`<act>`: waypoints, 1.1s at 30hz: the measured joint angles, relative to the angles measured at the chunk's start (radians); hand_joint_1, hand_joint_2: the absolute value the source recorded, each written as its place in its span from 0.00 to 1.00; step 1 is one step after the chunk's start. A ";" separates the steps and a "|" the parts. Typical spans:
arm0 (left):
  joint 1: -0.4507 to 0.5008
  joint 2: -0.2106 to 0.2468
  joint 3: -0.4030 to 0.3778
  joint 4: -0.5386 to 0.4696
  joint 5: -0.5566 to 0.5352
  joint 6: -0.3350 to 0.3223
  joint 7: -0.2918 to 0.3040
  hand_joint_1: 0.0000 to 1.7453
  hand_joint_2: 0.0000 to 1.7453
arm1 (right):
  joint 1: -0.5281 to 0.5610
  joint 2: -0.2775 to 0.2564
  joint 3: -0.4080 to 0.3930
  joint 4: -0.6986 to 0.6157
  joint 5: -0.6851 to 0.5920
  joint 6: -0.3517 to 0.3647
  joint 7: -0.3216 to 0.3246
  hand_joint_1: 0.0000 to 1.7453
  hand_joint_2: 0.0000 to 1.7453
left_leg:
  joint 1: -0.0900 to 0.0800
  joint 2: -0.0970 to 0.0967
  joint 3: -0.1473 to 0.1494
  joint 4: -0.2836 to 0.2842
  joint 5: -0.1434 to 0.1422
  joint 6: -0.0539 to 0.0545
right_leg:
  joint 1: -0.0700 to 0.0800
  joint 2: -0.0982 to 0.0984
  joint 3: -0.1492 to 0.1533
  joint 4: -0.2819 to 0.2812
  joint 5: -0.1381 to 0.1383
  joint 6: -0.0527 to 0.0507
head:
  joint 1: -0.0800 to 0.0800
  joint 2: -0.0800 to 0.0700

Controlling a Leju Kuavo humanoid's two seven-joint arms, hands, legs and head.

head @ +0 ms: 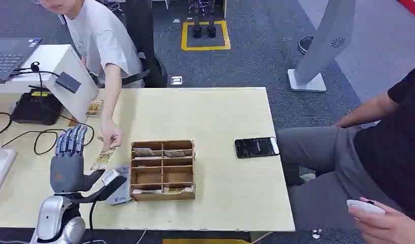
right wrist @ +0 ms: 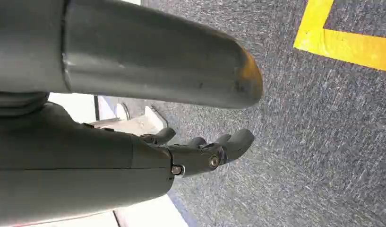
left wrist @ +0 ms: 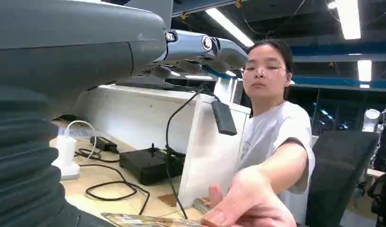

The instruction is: Pass the card to the sensor for recognition and then transmit it.

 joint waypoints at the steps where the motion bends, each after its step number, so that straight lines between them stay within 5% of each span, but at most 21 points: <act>1: 0.000 0.000 0.000 0.000 0.000 0.000 0.000 0.01 1.00 | 0.000 0.000 0.000 0.000 0.000 0.000 -0.001 0.00 0.00 | 0.000 0.000 0.000 0.000 0.000 0.000 | 0.000 0.000 0.000 0.000 0.000 0.000 | 0.000 0.000; 2: 0.000 0.000 0.000 0.000 0.000 -0.001 0.000 0.93 1.00 | 0.000 0.000 0.000 0.000 0.000 0.000 -0.001 0.00 0.00 | 0.000 0.000 0.000 0.000 0.000 0.000 | 0.000 0.000 0.000 0.000 0.000 0.000 | 0.000 0.000; 3: 0.000 0.000 0.000 0.000 0.001 -0.003 0.000 1.00 1.00 | 0.000 0.000 0.000 0.000 -0.001 -0.001 -0.002 0.00 0.00 | 0.000 0.000 0.000 0.000 0.000 0.000 | 0.000 0.000 0.000 0.000 0.000 0.000 | 0.000 0.000; 14: 0.000 -0.005 -0.005 -0.001 0.095 -0.027 -0.041 0.91 1.00 | 0.000 0.000 0.000 0.000 -0.003 -0.001 -0.010 0.00 0.00 | 0.000 0.000 0.000 0.000 0.000 0.000 | 0.000 0.000 0.000 0.000 0.000 0.000 | 0.000 0.000; 16: -0.002 -0.005 -0.005 -0.002 0.100 -0.027 -0.044 1.00 1.00 | 0.000 0.000 0.000 0.000 -0.003 -0.001 -0.010 0.00 0.00 | 0.000 0.000 0.000 0.000 0.000 0.000 | 0.000 0.000 0.000 0.000 0.000 0.000 | 0.000 0.000; 23: -0.011 -0.008 -0.005 -0.007 0.166 -0.054 -0.064 1.00 1.00 | -0.001 0.000 0.000 0.000 -0.003 -0.002 -0.011 0.00 0.00 | 0.000 0.000 0.000 0.000 0.000 0.000 | 0.000 0.000 0.000 0.000 0.000 0.000 | 0.000 0.000; 30: -0.007 -0.022 0.000 -0.040 0.417 -0.155 -0.144 1.00 1.00 | -0.001 0.000 0.000 0.000 0.000 -0.002 -0.013 0.00 0.00 | 0.000 0.000 0.000 0.000 0.000 0.000 | 0.000 0.000 0.000 0.000 0.000 0.000 | 0.000 0.000; 33: -0.006 -0.043 0.013 -0.061 0.514 -0.247 -0.122 1.00 1.00 | -0.001 0.001 0.000 0.000 -0.002 -0.002 -0.010 0.00 0.00 | 0.000 0.000 0.000 0.000 0.000 0.000 | 0.000 0.000 0.000 0.000 0.000 0.000 | 0.000 0.000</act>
